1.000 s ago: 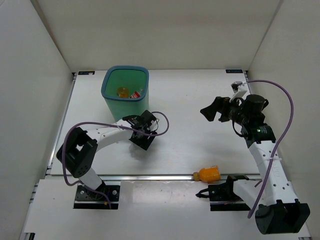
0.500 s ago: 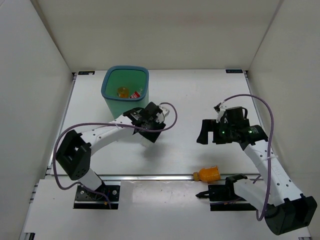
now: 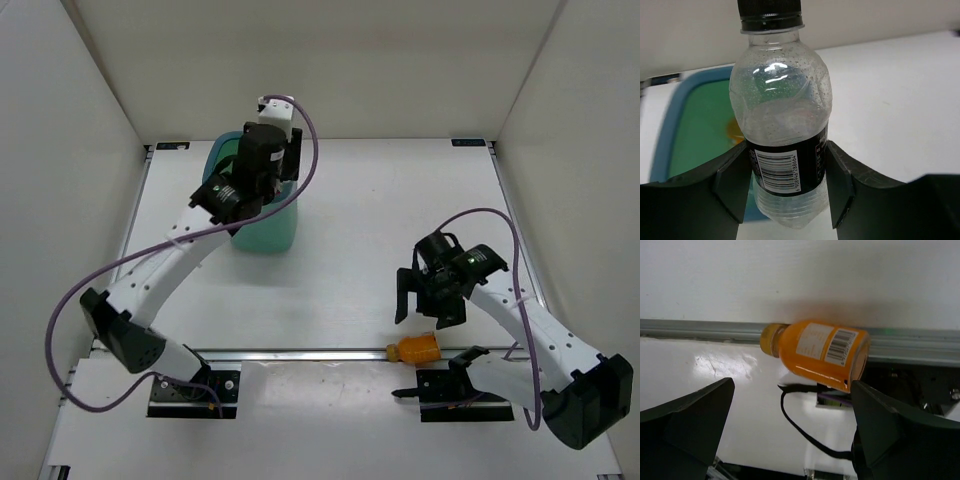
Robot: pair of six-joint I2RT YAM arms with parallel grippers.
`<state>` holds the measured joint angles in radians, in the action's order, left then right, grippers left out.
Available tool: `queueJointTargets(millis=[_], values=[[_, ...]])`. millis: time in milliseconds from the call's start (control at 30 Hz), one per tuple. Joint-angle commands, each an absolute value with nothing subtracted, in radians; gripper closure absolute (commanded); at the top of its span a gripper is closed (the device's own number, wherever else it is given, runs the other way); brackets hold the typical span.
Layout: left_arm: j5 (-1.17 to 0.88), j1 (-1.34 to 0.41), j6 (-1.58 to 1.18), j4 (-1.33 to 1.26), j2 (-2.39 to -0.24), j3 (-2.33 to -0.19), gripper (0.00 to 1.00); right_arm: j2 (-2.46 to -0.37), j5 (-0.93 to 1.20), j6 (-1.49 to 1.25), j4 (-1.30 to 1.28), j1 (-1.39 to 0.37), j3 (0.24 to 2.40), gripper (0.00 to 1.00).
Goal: Put the plastic bottles in the bin
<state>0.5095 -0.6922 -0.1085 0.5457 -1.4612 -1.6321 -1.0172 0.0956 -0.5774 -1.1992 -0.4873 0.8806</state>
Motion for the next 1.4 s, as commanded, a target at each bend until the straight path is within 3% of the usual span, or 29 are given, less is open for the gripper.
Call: queueJointTargets(millis=[0,167,267,400,433,467,833,967,1133,1367], values=[[0.854,-0.673,-0.046,0.451,-1.577,-1.643,0.43,-1.052,0.035,-0.668,-1.302,-0.514,0.966,0.01],[0.799,-0.548,-0.132,0.388,-1.6,-1.591,0.44,-1.049,0.217,-0.574,-1.339,-0.434,1.087,0.01],[0.753,-0.499,-0.153,0.385,-1.6,-1.553,0.42,-1.02,0.287,-0.59,-1.331,-0.428,1.04,0.0],[0.686,-0.5,-0.114,0.385,-1.597,-1.54,0.16,-1.002,0.27,-0.676,-1.333,-0.494,0.94,0.01],[0.672,-0.505,-0.118,0.379,-1.589,-1.549,0.02,-0.996,0.264,-0.684,-1.338,-0.502,0.927,0.0],[0.631,-0.506,-0.118,0.39,-1.589,-1.551,0.01,-0.997,0.261,-0.689,-1.341,-0.512,0.904,0.01],[0.493,-0.534,-0.138,0.413,-1.467,-1.539,0.01,-0.91,0.337,-0.848,-1.296,-0.52,0.697,0.02],[0.506,-0.535,-0.149,0.426,-1.422,-1.505,0.02,-0.969,0.241,-0.948,-1.262,-0.58,0.641,0.02],[0.526,-0.542,-0.15,0.479,-1.387,-1.509,0.01,-1.083,0.034,-0.93,-1.214,-0.532,0.701,0.02],[0.555,-0.532,-0.173,0.509,-1.312,-1.465,0.02,-1.198,-0.087,-0.933,-1.075,-0.518,0.727,0.03]])
